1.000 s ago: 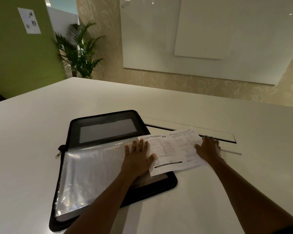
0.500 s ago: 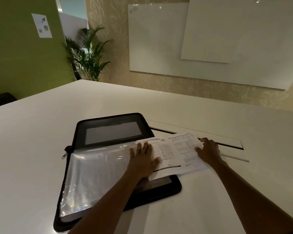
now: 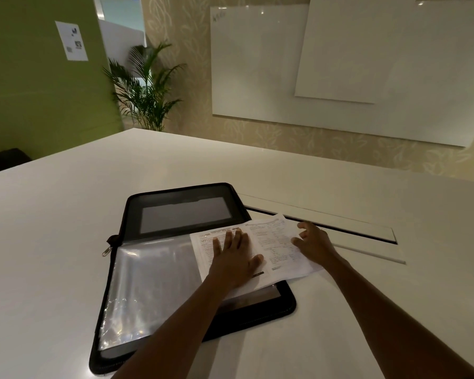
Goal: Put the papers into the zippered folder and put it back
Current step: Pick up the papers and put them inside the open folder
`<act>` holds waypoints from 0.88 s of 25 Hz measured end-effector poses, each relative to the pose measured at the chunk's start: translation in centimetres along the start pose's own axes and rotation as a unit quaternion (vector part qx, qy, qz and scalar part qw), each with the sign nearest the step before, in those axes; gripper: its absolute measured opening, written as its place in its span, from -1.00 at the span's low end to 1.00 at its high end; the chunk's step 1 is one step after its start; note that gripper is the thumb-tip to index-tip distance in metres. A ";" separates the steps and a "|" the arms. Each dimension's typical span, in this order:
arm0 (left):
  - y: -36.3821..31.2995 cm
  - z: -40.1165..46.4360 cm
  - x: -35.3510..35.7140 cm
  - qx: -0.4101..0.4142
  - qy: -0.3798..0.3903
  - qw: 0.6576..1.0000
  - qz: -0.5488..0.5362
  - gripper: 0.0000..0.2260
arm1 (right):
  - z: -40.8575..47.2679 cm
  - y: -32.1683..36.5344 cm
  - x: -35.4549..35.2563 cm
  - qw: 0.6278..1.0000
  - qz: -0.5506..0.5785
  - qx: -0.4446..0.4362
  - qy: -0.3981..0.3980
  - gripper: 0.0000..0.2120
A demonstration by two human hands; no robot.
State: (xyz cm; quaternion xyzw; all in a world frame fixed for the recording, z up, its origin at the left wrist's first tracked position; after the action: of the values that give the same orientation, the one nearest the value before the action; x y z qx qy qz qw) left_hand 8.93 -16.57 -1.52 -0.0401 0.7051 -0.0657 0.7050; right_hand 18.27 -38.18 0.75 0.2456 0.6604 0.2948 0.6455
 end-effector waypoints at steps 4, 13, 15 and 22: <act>0.3 0.0 -0.4 -0.006 -0.013 1.000 0.003 -0.31 | -0.2 0.0 -0.8 0.998 -0.023 0.032 -0.050 -0.69; 1.1 -0.1 -0.2 -0.054 -0.016 0.998 0.002 -0.29 | -0.4 1.9 0.1 0.997 -0.071 0.022 -0.012 -0.80; 1.1 0.0 -0.1 -0.054 -0.016 0.998 0.004 -0.29 | -0.5 2.2 0.4 0.998 -0.058 0.016 -0.005 -0.80; 1.1 0.0 0.0 -0.053 -0.014 0.999 -0.002 -0.28 | -1.9 3.7 2.0 1.000 -0.023 0.003 -0.005 -0.82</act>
State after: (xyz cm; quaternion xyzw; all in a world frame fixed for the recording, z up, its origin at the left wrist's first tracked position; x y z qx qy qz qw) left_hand 8.95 -15.50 -1.70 -0.0793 0.6972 -0.0290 0.7118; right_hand 16.10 -34.28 1.93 0.2339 0.6630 0.2771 0.6549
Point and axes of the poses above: each hand's wrist, its own z-axis towards the middle knuckle, its own x-axis out of the palm, y = z × x, the point moved 3 cm from there along z, towards the middle knuckle, and after that the axes turned 5 degrees about z, right-handed, at the moved point
